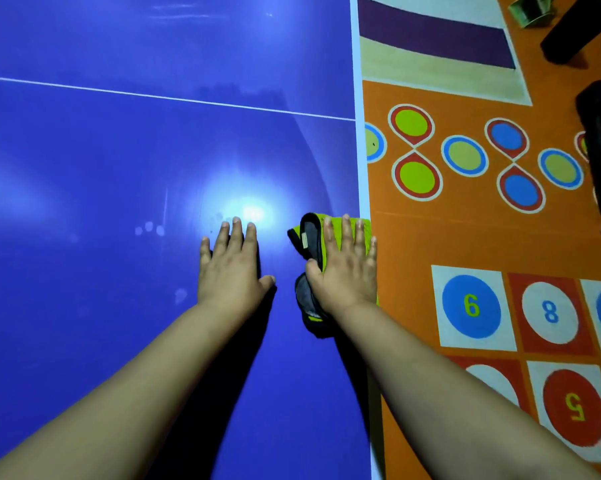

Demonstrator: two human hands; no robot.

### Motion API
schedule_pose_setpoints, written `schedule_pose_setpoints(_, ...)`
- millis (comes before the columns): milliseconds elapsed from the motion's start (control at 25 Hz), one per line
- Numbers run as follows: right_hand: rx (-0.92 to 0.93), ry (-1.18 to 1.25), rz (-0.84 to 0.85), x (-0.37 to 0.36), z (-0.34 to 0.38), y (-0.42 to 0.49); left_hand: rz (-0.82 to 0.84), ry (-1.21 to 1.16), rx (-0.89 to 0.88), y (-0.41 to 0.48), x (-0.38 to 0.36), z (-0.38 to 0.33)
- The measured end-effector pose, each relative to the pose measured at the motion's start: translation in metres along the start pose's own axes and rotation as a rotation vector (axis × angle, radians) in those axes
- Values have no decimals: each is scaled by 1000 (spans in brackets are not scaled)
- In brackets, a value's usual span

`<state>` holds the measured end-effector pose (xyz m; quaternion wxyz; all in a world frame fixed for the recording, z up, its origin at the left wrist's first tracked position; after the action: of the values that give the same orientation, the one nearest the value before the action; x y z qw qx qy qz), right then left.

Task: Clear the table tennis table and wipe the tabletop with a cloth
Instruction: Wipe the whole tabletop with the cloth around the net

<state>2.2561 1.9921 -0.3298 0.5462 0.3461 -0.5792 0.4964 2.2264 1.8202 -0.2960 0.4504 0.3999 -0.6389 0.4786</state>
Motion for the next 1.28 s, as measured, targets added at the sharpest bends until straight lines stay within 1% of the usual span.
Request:
schedule_pose_setpoints(240, 20, -1, -14, 22, 4, 121, -48, -18, -11, 73, 11, -9)
schedule_pose_setpoints(360, 25, -5, -19, 32, 6, 173, -79, -38, -49, 98, 12, -13)
schedule_pose_setpoints(480, -10, 15, -10, 45, 7, 218, -101, -63, -79, 115, 12, -12)
schedule_pose_setpoints(600, -76, 41, -43, 49, 12, 240, -140, -92, -82, 132, 17, 10)
schedule_pose_setpoints(720, -138, 19, -72, 48, 20, 239, -141, -119, -75, 146, 23, 51)
schedule_pose_setpoints(800, -220, 9, -83, 46, 34, 237, -136, -133, -73, 153, 27, 86)
schedule_pose_setpoints(880, -299, 11, -100, 42, 69, 240, -149, -127, -78, 160, 34, 130)
schedule_pose_setpoints(960, -327, 9, -112, 38, 121, 247, -162, -122, -76, 167, 43, 178)
schedule_pose_setpoints(1120, -258, -3, -121, 29, 243, 261, -182, -124, -41, 177, 61, 270)
schedule_pose_setpoints(1280, -139, -7, -108, 15, 373, 268, -192, -108, 40, 176, 73, 367)
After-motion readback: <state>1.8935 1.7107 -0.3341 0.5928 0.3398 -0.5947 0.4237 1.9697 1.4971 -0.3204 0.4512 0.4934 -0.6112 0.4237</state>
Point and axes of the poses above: each hand's wrist, its own y-axis towards the middle knuckle, its own x-axis out of the back of the hand, z = x × y, the point moved 2 cm from there along y, towards the middle knuckle
